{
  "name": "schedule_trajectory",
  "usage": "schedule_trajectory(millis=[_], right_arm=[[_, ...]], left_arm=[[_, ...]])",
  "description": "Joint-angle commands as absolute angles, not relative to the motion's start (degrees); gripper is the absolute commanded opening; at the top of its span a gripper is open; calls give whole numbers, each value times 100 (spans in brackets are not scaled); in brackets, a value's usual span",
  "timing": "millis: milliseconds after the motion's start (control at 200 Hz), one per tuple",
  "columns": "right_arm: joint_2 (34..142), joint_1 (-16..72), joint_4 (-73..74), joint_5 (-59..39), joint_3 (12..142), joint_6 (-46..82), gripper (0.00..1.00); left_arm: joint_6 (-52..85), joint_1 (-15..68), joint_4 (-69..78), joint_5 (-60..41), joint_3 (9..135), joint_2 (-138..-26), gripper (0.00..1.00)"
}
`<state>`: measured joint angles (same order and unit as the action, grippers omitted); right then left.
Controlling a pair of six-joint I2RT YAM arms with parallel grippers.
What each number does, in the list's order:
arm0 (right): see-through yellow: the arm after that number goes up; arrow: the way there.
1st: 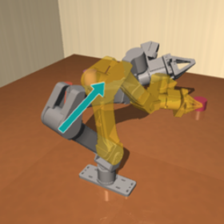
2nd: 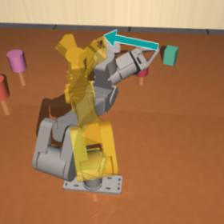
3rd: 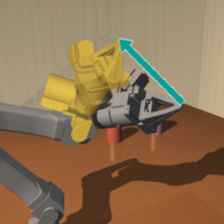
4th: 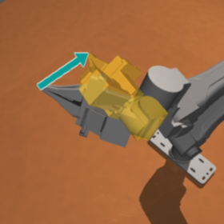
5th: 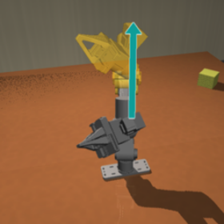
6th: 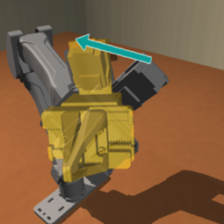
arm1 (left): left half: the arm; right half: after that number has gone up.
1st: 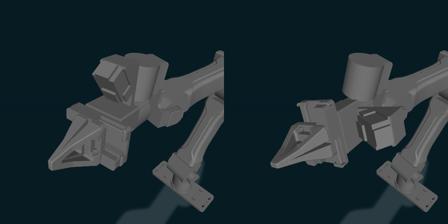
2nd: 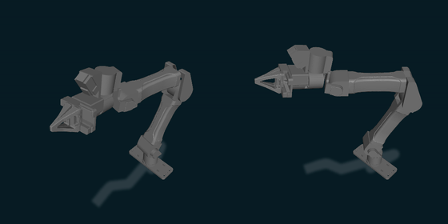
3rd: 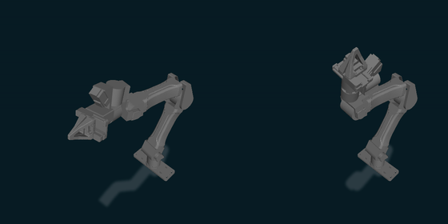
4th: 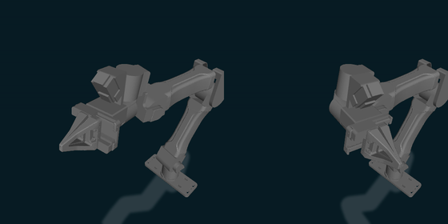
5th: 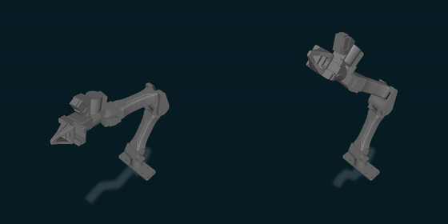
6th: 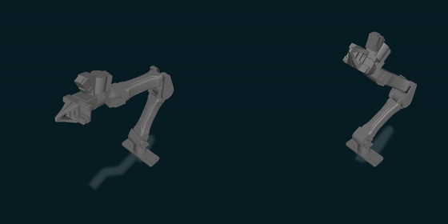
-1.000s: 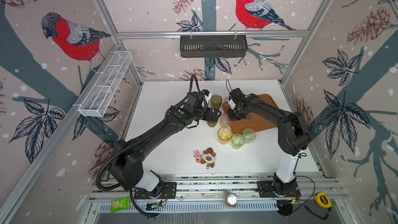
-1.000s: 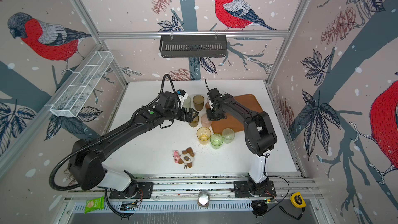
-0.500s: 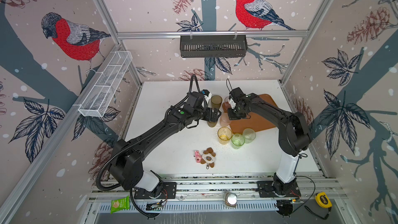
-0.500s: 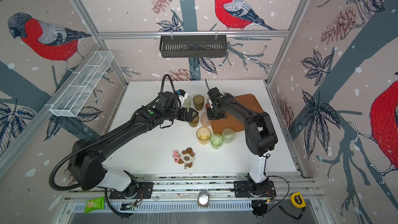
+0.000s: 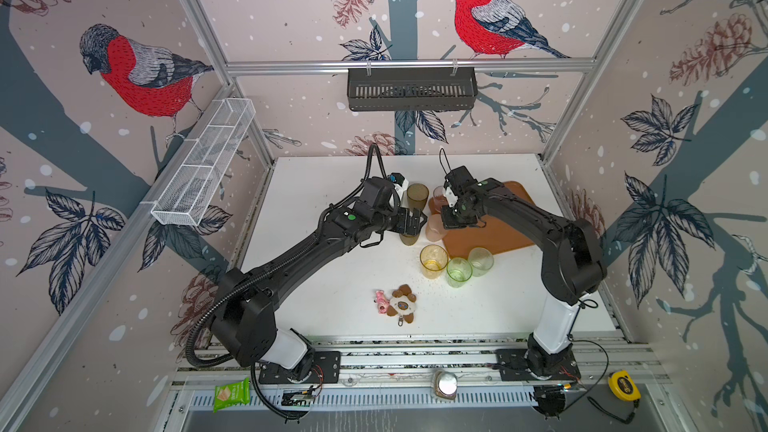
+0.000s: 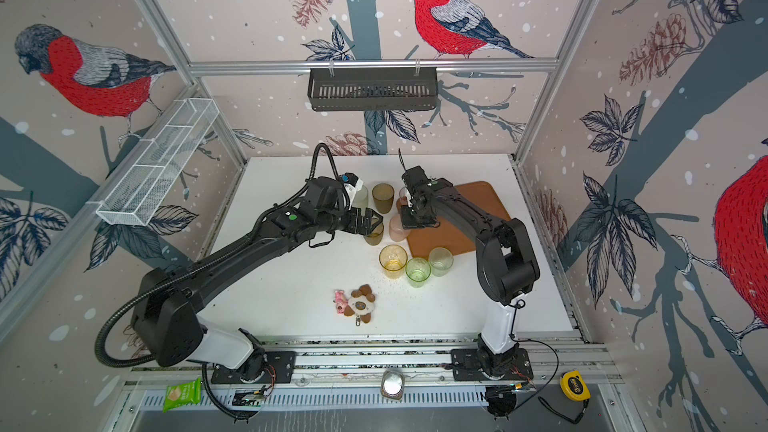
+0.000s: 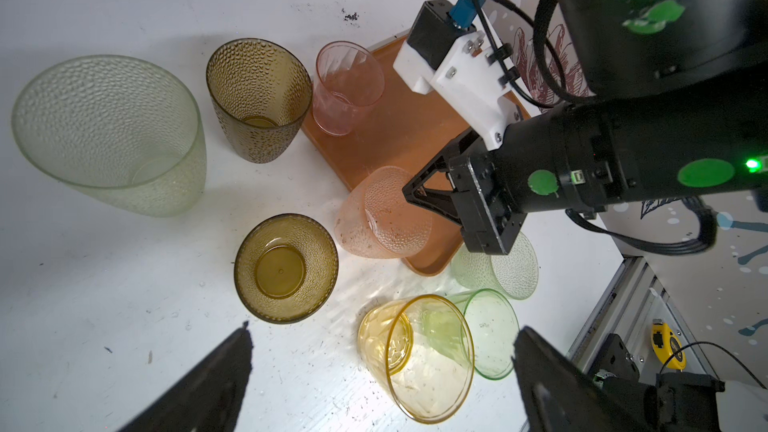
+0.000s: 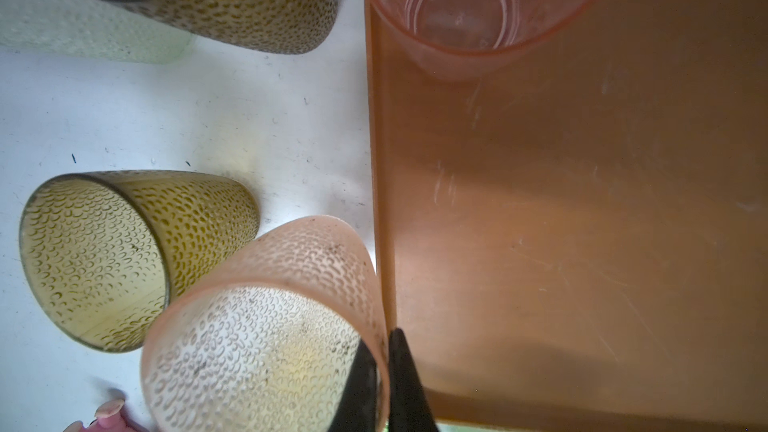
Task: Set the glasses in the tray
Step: 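Lift the frosted pink cup and carry it over the tray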
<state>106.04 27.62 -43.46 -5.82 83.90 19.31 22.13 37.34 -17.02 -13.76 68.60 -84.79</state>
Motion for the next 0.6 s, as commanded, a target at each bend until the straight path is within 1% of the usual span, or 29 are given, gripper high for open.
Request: schedule_trajectory(millis=[0,595], right_arm=[[10532,2723,-4414,-494,8455,1869,5],[10293,2483,-4695,-360,8517,1666,4]], left_arm=[[2168,3734,-1478,-1441,6873,-8490,98],[2154,3733,-1494,-1512,6911,-8499,98]])
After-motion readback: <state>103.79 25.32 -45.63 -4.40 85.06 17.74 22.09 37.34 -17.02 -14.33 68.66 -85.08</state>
